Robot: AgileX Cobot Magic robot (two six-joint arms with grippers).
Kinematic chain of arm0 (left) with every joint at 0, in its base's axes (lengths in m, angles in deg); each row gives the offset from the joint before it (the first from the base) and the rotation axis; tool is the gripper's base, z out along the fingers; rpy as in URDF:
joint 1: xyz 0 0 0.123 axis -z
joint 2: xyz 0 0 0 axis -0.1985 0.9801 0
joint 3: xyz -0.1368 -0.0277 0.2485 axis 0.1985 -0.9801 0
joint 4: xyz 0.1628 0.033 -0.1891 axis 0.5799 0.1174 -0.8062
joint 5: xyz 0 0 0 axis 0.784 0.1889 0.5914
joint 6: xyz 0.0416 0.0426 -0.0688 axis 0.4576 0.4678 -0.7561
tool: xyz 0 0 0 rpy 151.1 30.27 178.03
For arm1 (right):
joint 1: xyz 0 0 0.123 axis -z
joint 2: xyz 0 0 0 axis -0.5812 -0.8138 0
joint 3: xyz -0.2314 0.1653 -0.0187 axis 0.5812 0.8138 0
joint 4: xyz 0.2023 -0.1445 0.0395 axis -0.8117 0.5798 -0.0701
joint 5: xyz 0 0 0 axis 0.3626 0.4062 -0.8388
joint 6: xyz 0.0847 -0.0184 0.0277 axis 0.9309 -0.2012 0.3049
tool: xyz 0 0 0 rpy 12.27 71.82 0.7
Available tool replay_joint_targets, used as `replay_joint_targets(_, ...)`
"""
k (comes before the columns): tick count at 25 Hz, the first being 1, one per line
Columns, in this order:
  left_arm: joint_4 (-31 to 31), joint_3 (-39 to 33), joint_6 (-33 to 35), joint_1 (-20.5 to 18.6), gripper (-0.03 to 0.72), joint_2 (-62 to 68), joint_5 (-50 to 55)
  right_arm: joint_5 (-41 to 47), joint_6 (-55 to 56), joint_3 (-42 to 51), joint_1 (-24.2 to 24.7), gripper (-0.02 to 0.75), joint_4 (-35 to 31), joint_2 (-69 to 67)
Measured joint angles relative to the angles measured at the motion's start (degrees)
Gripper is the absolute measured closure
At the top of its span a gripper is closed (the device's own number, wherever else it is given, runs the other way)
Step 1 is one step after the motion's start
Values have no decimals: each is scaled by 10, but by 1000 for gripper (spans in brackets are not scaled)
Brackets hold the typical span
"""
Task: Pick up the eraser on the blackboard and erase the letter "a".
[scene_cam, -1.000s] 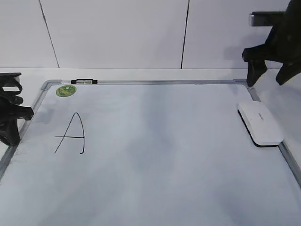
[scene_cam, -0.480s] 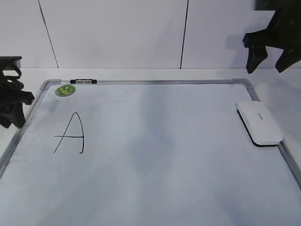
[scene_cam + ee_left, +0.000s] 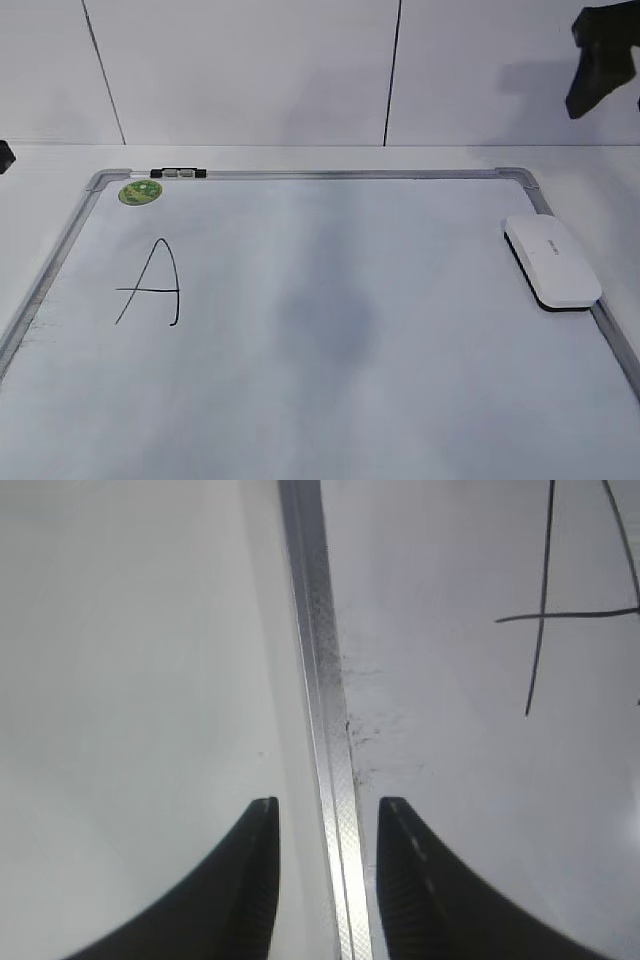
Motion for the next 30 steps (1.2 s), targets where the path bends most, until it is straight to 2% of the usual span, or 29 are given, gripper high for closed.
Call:
replay_joint_targets(5,0,0,0,0,445,-49,4,2,1,93,0,161,0,99)
replay_joint_targets(9,-16,-32,0,0,449,-117,5,3,2,176,0,161,1,193)
replay_joint_targets(22,-19,-226,0,0,451,-376,16,9,5,380,0,162,7,473)
replay_joint_targets(30,-45,-347,0,0,454,-589,-14,-13,7,493,0,162,16,616)
